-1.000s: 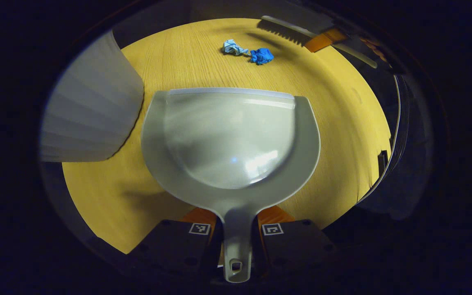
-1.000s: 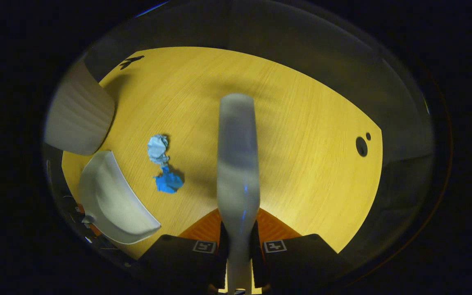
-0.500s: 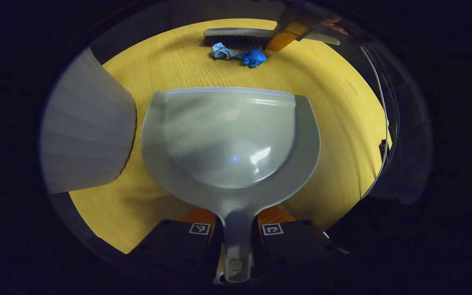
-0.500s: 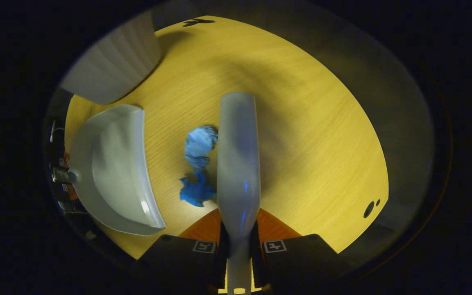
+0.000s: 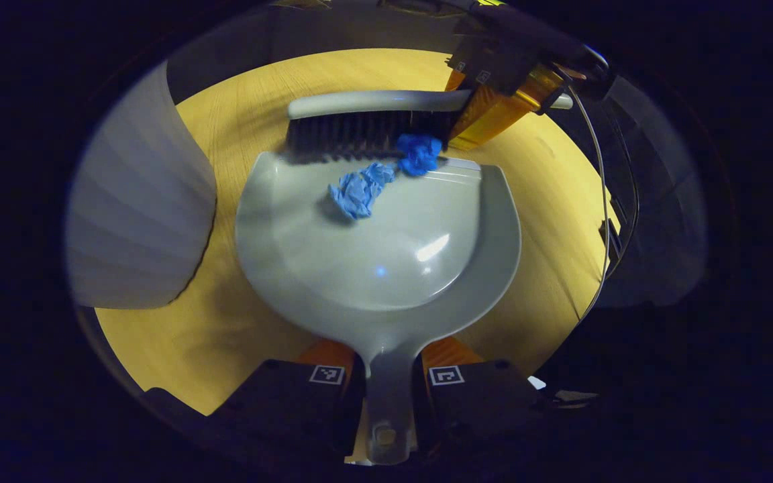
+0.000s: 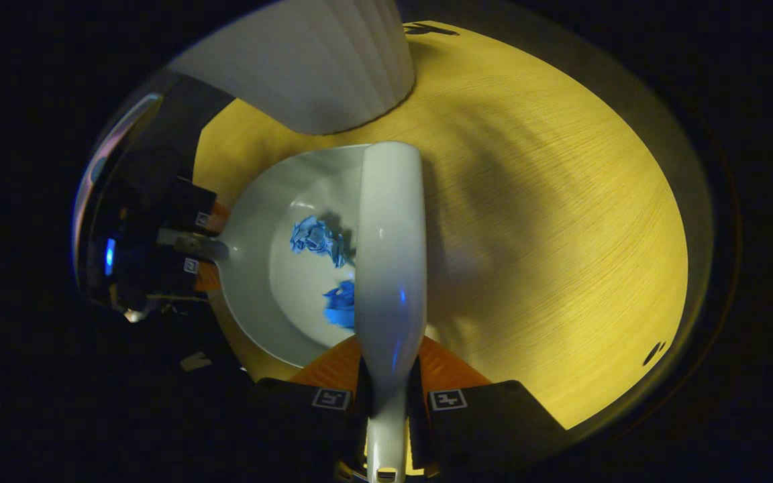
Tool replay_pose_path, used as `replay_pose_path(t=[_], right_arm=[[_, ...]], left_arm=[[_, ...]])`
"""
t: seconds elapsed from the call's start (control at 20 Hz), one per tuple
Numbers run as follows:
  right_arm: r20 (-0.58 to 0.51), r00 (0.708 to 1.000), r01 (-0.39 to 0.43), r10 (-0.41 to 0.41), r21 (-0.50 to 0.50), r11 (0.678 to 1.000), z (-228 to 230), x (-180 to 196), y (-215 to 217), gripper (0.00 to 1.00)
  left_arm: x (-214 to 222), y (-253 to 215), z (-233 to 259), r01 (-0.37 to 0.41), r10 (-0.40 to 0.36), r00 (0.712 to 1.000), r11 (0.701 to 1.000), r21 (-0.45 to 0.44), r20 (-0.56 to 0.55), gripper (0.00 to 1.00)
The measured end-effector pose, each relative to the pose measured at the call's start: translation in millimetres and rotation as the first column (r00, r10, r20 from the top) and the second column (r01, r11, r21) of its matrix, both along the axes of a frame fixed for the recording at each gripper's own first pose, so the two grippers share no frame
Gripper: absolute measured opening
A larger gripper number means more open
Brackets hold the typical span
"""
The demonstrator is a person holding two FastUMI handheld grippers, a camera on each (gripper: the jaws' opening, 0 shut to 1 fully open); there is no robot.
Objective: Pick up the small broom and dustpan from the desktop, sweep the trash into the dustpan with the broom, and then empty the trash into the garbage bin.
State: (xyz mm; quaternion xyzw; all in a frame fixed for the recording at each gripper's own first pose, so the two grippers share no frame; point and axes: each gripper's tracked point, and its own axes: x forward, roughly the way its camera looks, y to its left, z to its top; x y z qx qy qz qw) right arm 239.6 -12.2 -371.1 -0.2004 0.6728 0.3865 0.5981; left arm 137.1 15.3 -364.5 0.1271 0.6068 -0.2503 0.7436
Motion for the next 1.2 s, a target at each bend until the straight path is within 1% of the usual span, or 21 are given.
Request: replay_pose_path(t=[0.05, 0.1, 0.15, 0.2, 0.25, 0.3, 0.4, 0.45, 0.5, 0.55, 0.6, 0.65, 0.7, 0.75, 0.8, 0.9, 0.95, 1.0, 1.1, 1.15, 1.2], right_arm=[[-0.020, 0.998, 0.052, -0.052, 0.027, 0.998, 1.3, 1.6, 0.1, 0.31], [-0.012, 0.997, 0.071, -0.071, 0.041, 0.997, -3.6, 1.4, -4.1, 0.31], [0.023, 0.998, 0.061, -0.062, 0.038, 0.997, -7.1, 5.9, -12.3, 0.28], [0.057, 0.996, 0.060, -0.061, 0.028, 0.998, -8.2, 6.8, -15.7, 0.28], [0.070, 0.994, 0.080, -0.082, 0.022, 0.997, -4.0, 10.2, -22.9, 0.32], [0.073, 0.991, 0.108, -0.110, 0.022, 0.994, 4.7, 9.7, -27.7, 0.24], [0.105, 0.984, 0.144, -0.145, 0.018, 0.989, 10.4, 16.6, -39.1, 0.24], [0.120, 0.979, 0.163, -0.164, 0.022, 0.986, 15.3, 21.4, -45.2, 0.28], [0.130, 0.973, 0.188, -0.191, 0.032, 0.982, 22.1, 24.3, -48.6, 0.28], [0.138, 0.966, 0.216, -0.219, 0.042, 0.976, 30.6, 26.5, -53.2, 0.28], [0.149, 0.958, 0.241, -0.246, 0.050, 0.969, 39.3, 25.0, -57.8, 0.24], [0.158, 0.950, 0.264, -0.270, 0.055, 0.963, 46.1, 23.9, -62.8, 0.28], [0.168, 0.942, 0.285, -0.291, 0.061, 0.957, 48.3, 20.2, -68.2, 0.24], [0.176, 0.934, 0.304, -0.311, 0.061, 0.951, 50.3, 16.8, -76.2, 0.24], [0.184, 0.926, 0.324, -0.329, 0.057, 0.944, 51.2, 14.2, -82.4, 0.28], [0.197, 0.910, 0.361, -0.364, 0.053, 0.931, 55.9, 8.2, -90.7, 0.28], [0.202, 0.902, 0.378, -0.381, 0.055, 0.924, 58.3, 4.6, -93.9, 0.24], [0.205, 0.894, 0.396, -0.399, 0.060, 0.916, 61.7, 1.4, -100.2, 0.28], [0.203, 0.870, 0.440, -0.449, 0.090, 0.893, 65.5, -9.4, -104.9, 0.28], [0.190, 0.854, 0.471, -0.485, 0.114, 0.875, 65.8, -16.2, -104.0, 0.24], [0.174, 0.837, 0.503, -0.519, 0.131, 0.855, 63.0, -24.3, -104.8, 0.28]], left_arm=[[1.3, -1.6, 1.1, -0.014, 0.014, 1.000, 1.000, -0.009, 0.001, 0.30], [2.2, -2.1, 2.2, -0.030, 0.030, 1.000, 0.999, -0.020, -0.001, 0.30], [2.4, -2.0, 3.6, -0.040, 0.040, 0.999, 0.999, -0.030, 0.000, 0.29], [0.9, -1.7, 1.5, -0.047, 0.047, 0.999, 0.998, -0.034, -0.001, 0.29], [-0.7, -1.1, 1.1, -0.052, 0.052, 0.999, 0.998, -0.031, -0.001, 0.30], [-0.4, -2.0, 1.3, -0.054, 0.055, 0.999, 0.998, -0.033, 0.003, 0.30], [0.4, -5.2, 6.5, -0.056, 0.057, 0.998, 0.997, -0.050, 0.023, 0.30], [0.2, -7.4, 10.7, -0.052, 0.054, 0.998, 0.997, -0.060, 0.033, 0.30], [-1.6, -6.9, 13.9, -0.048, 0.051, 0.998, 0.996, -0.069, 0.042, 0.30], [-3.2, -7.0, 19.2, -0.048, 0.051, 0.998, 0.996, -0.076, 0.047, 0.30], [-4.6, -7.0, 26.4, -0.045, 0.050, 0.997, 0.995, -0.086, 0.053, 0.30], [-4.4, -5.5, 34.7, -0.040, 0.046, 0.997, 0.994, -0.099, 0.062, 0.30], [-4.4, -4.7, 40.1, -0.030, 0.039, 0.996, 0.993, -0.112, 0.074, 0.30], [-4.8, -2.8, 42.7, -0.021, 0.031, 0.996, 0.993, -0.120, 0.081, 0.29], [-5.2, -0.2, 50.3, -0.014, 0.025, 0.996, 0.992, -0.123, 0.085, 0.29], [-3.4, 2.8, 64.2, 0.004, 0.009, 0.995, 0.992, -0.124, 0.099, 0.29], [-0.9, 7.2, 70.9, 0.008, 0.004, 0.995, 0.993, -0.121, 0.102, 0.29], [2.8, 13.0, 79.6, 0.003, 0.008, 0.995, 0.994, -0.113, 0.101, 0.30], [13.8, 24.7, 101.0, -0.039, 0.048, 0.994, 0.994, -0.102, 0.095, 0.29], [21.9, 28.6, 114.8, -0.064, 0.074, 0.992, 0.992, -0.105, 0.099, 0.29], [33.9, 34.1, 126.4, -0.088, 0.100, 0.988, 0.991, -0.100, 0.121, 0.29]])
